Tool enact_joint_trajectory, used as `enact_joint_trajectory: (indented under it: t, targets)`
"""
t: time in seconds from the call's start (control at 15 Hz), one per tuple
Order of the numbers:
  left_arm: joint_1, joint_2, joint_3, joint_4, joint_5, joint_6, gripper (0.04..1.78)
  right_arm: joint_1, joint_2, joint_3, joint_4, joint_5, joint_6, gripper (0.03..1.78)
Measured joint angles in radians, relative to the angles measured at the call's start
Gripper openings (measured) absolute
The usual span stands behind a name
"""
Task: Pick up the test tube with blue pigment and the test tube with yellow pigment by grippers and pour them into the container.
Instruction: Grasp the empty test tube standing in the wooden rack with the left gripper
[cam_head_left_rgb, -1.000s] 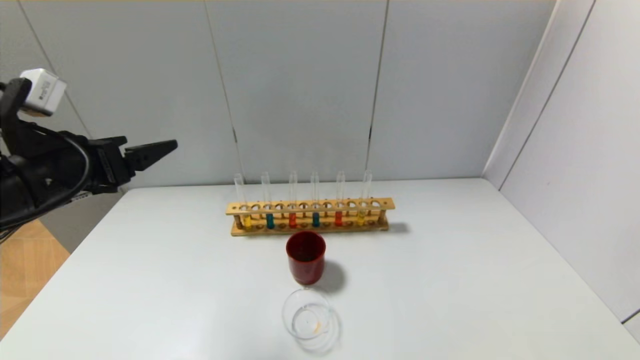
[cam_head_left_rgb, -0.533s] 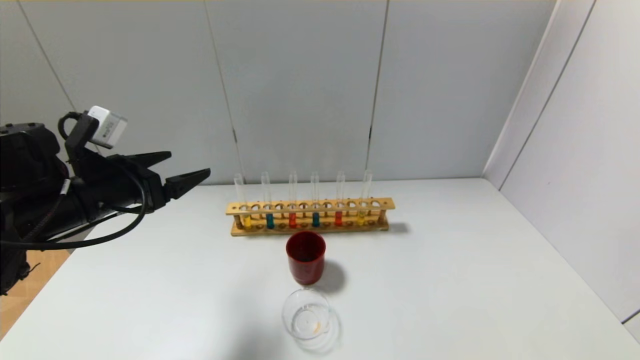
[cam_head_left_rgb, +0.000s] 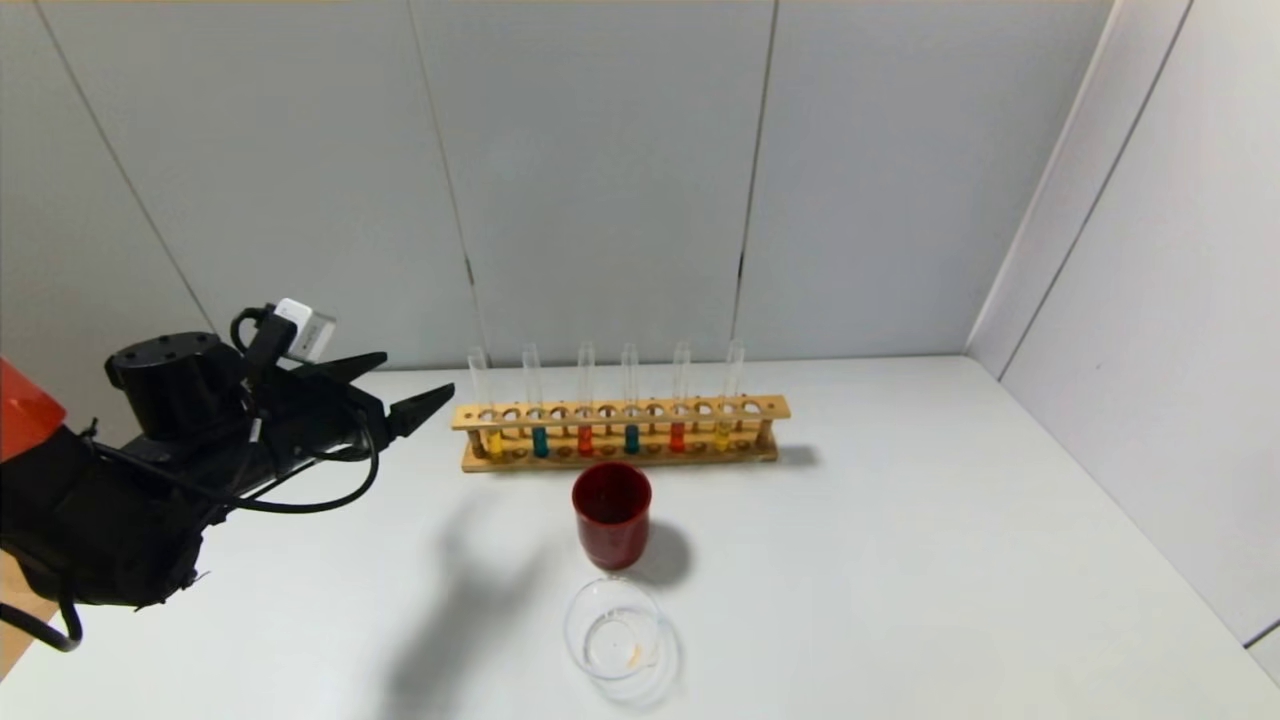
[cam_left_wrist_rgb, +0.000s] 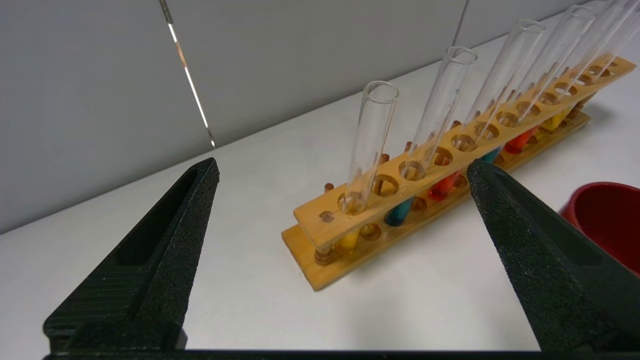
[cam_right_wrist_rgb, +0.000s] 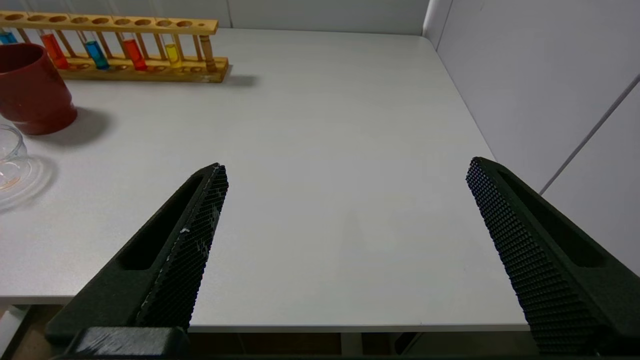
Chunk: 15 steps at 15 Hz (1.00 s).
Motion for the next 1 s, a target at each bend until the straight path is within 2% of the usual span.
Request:
enact_joint_trajectory:
  t: [0.53, 1.0]
  targets:
    - [-0.034, 0.070, 0.014, -0.041, -0.012, -0.001, 1.75, 0.000, 0.000, 0.000, 0.000, 0.000, 0.000, 1.74]
    - [-0.060, 0.136, -0.120, 0.006, 0.040, -0.003, 1.75, 0.000, 0.000, 0.000, 0.000, 0.000, 0.000, 1.74]
